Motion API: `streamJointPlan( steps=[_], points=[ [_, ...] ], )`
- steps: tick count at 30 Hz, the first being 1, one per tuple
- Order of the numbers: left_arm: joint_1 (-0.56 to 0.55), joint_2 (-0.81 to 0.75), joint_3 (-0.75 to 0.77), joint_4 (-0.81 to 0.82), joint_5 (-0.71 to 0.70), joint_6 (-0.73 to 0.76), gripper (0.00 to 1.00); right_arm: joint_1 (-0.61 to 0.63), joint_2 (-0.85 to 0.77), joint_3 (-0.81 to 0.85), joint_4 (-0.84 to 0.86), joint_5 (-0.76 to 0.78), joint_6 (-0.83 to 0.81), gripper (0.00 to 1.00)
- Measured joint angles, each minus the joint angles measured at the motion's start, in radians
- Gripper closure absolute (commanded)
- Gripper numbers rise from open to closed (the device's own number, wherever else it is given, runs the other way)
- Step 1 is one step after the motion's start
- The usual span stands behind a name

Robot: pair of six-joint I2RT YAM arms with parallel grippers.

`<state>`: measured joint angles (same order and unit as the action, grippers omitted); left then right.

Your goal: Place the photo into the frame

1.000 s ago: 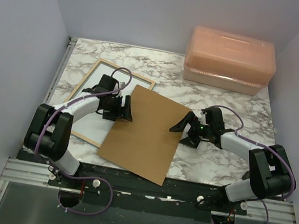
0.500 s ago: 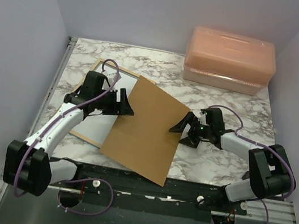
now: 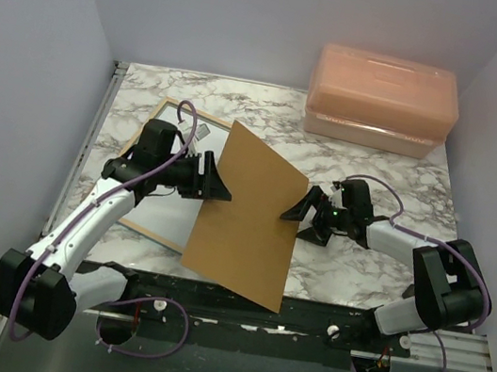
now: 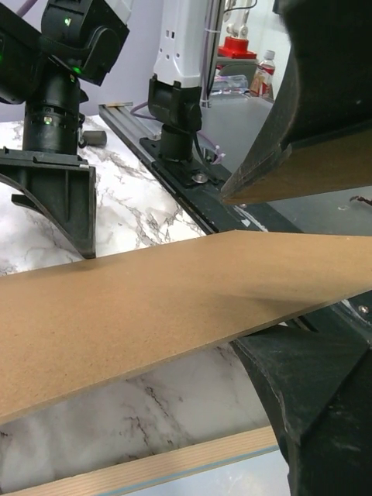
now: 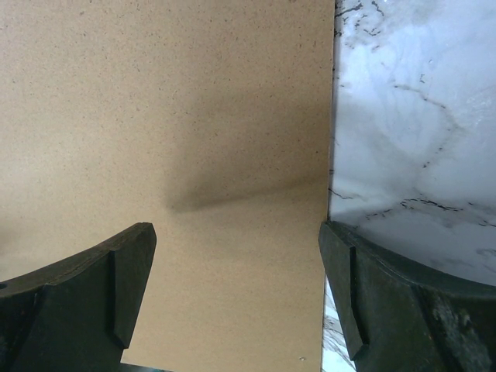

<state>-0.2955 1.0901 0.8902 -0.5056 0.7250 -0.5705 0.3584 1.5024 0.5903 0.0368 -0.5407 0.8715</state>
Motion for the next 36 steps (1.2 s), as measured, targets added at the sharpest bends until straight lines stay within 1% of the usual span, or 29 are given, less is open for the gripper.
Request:
streamJointPlan(
  steps=[3, 6, 10, 12, 14, 19, 24, 30, 33, 36],
  points=[
    [-0.002, 0.006, 0.0, -0.013, -0.011, -0.003, 0.49, 0.0, 0.0, -0.002, 0.003, -0.001, 0.0, 0.04],
    [-0.002, 0.012, 0.0, -0.019, -0.032, -0.003, 0.61, 0.0, -0.002, -0.003, 0.005, -0.001, 0.0, 0.04],
    [-0.008, 0.043, 0.002, -0.029, -0.072, -0.003, 0.8, 0.001, -0.005, -0.003, 0.005, 0.0, 0.0, 0.04],
    [-0.008, 0.062, 0.003, -0.038, -0.088, 0.0, 0.92, 0.002, -0.007, -0.004, 0.003, 0.0, -0.003, 0.04],
    [-0.008, 0.077, 0.003, -0.047, -0.106, 0.0, 1.0, 0.004, -0.015, -0.004, -0.008, 0.004, -0.01, 0.03],
    [-0.012, 0.08, 0.004, -0.043, -0.107, -0.037, 1.0, 0.011, -0.06, -0.009, -0.073, 0.042, -0.029, 0.01],
    [-0.012, 0.06, 0.003, -0.042, -0.116, -0.063, 1.0, 0.015, -0.147, -0.009, -0.192, 0.138, -0.06, 0.0],
    [0.021, -0.049, 0.001, -0.043, -0.161, -0.095, 1.0, 0.014, -0.297, 0.003, -0.295, 0.225, -0.093, 0.0],
    [0.051, -0.115, 0.0, -0.035, -0.172, -0.104, 1.0, 0.008, -0.337, 0.018, -0.309, 0.225, -0.107, 0.0],
    [0.082, -0.175, -0.01, -0.009, -0.164, -0.116, 1.0, -0.008, -0.346, 0.024, -0.303, 0.183, -0.113, 0.0]
  ],
)
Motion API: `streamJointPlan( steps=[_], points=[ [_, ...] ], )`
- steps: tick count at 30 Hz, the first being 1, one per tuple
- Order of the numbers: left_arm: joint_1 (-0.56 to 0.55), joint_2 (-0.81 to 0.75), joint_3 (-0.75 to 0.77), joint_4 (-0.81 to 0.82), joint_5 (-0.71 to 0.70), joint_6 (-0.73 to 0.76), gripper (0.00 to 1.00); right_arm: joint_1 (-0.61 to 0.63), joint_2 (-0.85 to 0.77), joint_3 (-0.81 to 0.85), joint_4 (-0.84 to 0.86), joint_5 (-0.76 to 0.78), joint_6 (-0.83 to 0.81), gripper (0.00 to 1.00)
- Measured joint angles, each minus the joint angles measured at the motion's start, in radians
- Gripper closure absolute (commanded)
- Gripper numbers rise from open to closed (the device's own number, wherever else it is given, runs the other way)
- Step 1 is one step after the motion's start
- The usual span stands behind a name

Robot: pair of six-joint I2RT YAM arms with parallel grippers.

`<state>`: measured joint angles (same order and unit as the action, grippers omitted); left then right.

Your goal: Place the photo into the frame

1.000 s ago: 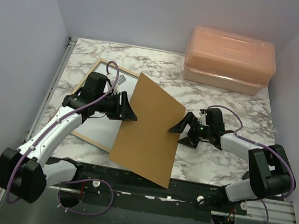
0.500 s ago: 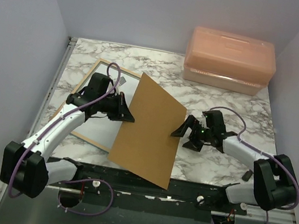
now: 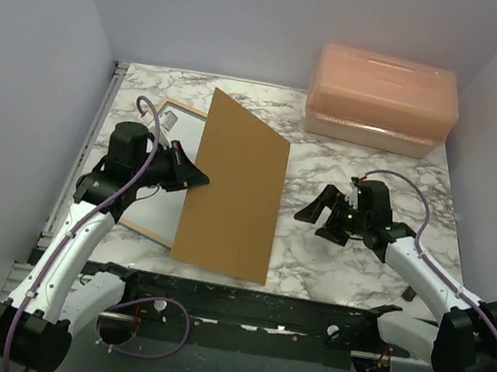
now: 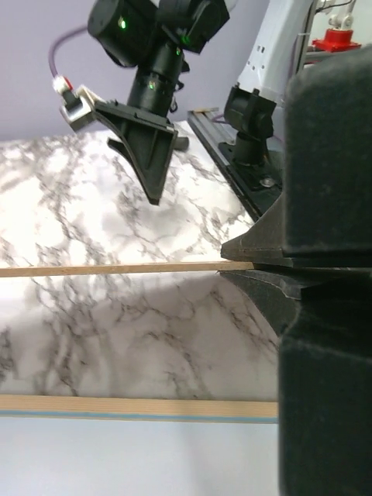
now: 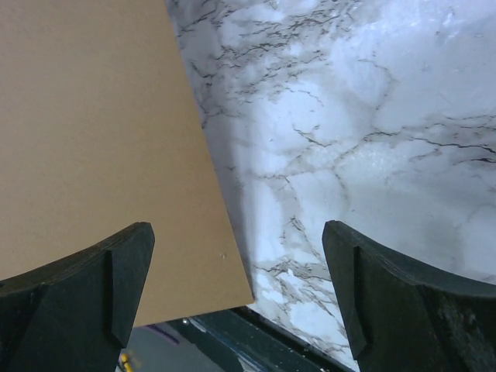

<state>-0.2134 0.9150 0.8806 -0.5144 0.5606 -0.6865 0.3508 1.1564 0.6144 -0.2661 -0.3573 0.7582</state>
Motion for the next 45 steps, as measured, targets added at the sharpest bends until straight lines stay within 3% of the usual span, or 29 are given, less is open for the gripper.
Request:
streamJointPlan(
  steps=[13, 21, 24, 29, 36, 42, 44, 45],
  points=[
    [0.095, -0.132, -0.082, 0.296, 0.236, -0.201, 1.0, -0.046, -0.005, -0.083, 0.298, -0.33, 0.1, 0.0],
    [0.129, -0.133, -0.13, 0.404, 0.314, -0.249, 1.0, -0.052, -0.085, -0.128, 0.607, -0.496, 0.247, 0.12],
    [0.153, -0.129, -0.161, 0.453, 0.318, -0.279, 1.0, -0.064, -0.12, -0.147, 0.672, -0.517, 0.283, 0.19],
    [0.172, -0.127, -0.17, 0.507, 0.328, -0.298, 1.0, -0.075, -0.172, -0.172, 0.729, -0.527, 0.34, 0.44],
    [0.186, -0.117, -0.173, 0.567, 0.352, -0.336, 1.0, -0.085, -0.243, -0.177, 0.832, -0.523, 0.439, 0.62],
    [0.185, -0.103, -0.184, 0.595, 0.369, -0.373, 1.0, -0.082, -0.253, -0.14, 0.871, -0.542, 0.499, 0.98],
    [0.187, -0.1, -0.185, 0.603, 0.369, -0.381, 0.86, -0.082, -0.253, -0.126, 0.863, -0.547, 0.506, 1.0],
    [0.187, -0.1, -0.185, 0.605, 0.369, -0.383, 0.72, -0.082, -0.253, -0.117, 0.85, -0.547, 0.499, 1.0]
  ],
)
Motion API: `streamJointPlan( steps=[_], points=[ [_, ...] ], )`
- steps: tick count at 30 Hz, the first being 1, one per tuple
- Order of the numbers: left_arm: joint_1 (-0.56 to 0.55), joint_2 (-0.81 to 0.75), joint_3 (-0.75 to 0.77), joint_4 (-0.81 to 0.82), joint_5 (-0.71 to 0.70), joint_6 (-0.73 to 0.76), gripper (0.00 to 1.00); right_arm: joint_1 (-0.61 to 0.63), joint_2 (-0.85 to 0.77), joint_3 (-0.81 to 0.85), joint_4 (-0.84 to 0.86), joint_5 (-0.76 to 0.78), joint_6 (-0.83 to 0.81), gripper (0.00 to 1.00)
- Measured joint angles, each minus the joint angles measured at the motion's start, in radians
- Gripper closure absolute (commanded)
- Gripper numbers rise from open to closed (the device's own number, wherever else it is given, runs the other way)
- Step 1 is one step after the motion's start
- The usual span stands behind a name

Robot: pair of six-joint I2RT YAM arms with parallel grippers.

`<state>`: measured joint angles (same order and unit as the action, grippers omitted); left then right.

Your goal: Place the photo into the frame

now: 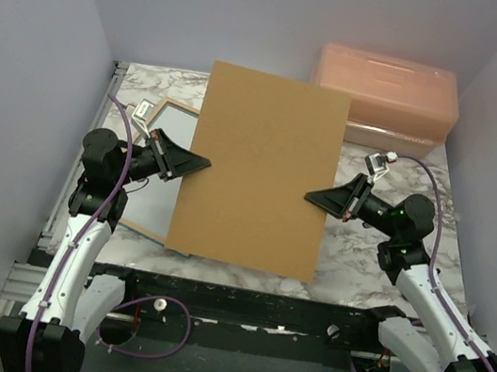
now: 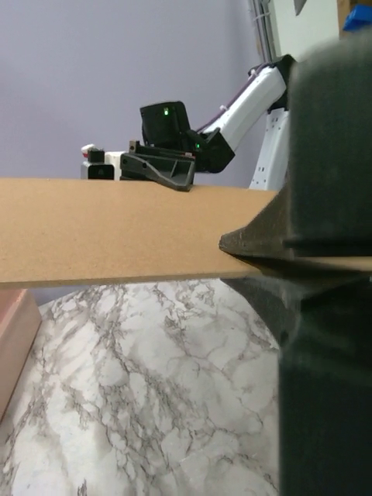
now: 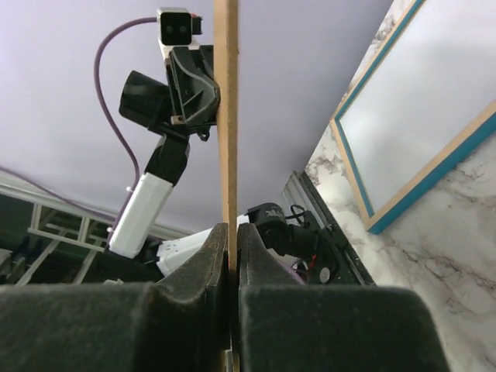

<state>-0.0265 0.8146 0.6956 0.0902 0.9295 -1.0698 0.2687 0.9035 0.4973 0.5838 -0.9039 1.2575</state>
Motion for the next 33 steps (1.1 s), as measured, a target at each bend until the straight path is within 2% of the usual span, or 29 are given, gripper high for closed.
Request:
streamJointPlan(
  steps=[3, 5, 6, 10, 15, 23, 33],
  points=[
    [0.001, 0.002, -0.001, -0.018, -0.005, 0.039, 0.28, 0.001, 0.0, 0.056, -0.094, 0.0, -0.051, 1.0],
    [0.0, 0.012, -0.005, -0.067, -0.009, 0.091, 0.14, 0.011, -0.004, 0.133, -0.193, 0.006, -0.118, 1.0],
    [-0.002, 0.018, -0.004, -0.097, -0.013, 0.121, 0.11, 0.014, -0.006, 0.174, -0.251, 0.017, -0.164, 1.0],
    [-0.004, 0.039, 0.04, -0.271, -0.066, 0.24, 0.05, 0.025, -0.006, 0.332, -0.508, 0.098, -0.329, 1.0],
    [-0.004, 0.059, 0.145, -0.484, -0.21, 0.394, 0.02, 0.025, 0.051, 0.53, -0.823, 0.256, -0.501, 1.0],
    [-0.033, 0.061, 0.219, -0.686, -0.412, 0.51, 0.02, 0.024, 0.23, 0.828, -1.268, 0.525, -0.683, 1.0],
    [-0.312, 0.163, 0.404, -0.819, -0.661, 0.539, 0.02, 0.024, 0.447, 1.217, -1.674, 0.728, -0.815, 1.0]
  ],
)
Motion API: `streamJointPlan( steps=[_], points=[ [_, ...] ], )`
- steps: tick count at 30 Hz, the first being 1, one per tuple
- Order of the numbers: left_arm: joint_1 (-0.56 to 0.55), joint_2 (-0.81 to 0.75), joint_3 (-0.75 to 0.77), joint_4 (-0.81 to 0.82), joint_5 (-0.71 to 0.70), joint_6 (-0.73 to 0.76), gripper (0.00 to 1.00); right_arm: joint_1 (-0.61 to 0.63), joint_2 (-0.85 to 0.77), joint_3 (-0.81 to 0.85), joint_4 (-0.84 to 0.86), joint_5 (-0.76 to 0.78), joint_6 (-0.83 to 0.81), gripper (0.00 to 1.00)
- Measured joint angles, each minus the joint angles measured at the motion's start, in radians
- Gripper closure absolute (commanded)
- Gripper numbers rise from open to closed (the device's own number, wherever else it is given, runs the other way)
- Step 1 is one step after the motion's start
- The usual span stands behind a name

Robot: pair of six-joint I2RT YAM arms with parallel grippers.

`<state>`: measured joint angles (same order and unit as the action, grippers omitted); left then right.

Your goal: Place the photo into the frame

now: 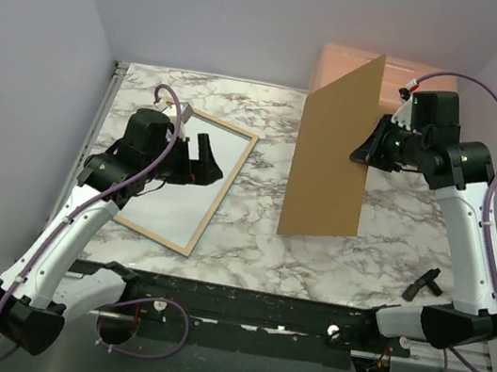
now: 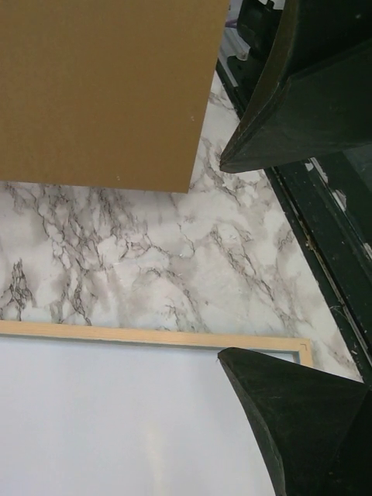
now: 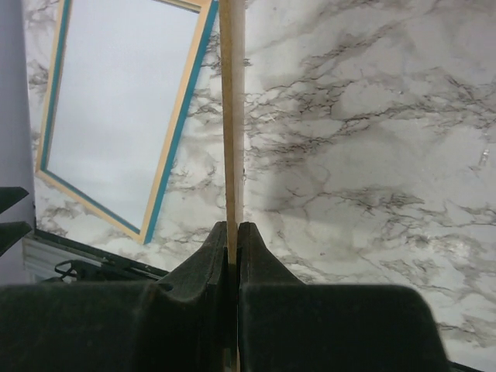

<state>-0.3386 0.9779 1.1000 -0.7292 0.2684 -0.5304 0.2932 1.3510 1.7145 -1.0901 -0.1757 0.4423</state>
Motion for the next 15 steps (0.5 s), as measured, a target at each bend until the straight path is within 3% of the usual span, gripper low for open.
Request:
streamJointPlan(
  steps=[5, 15],
  points=[
    [-0.076, 0.045, 0.024, -0.013, -0.048, -0.008, 0.02, 0.004, 0.092, 0.15, -0.137, 0.032, -0.048, 1.0],
    [-0.184, 0.138, 0.066, -0.009, -0.062, -0.042, 0.02, 0.056, 0.126, 0.062, -0.232, 0.075, -0.063, 1.0]
  ],
)
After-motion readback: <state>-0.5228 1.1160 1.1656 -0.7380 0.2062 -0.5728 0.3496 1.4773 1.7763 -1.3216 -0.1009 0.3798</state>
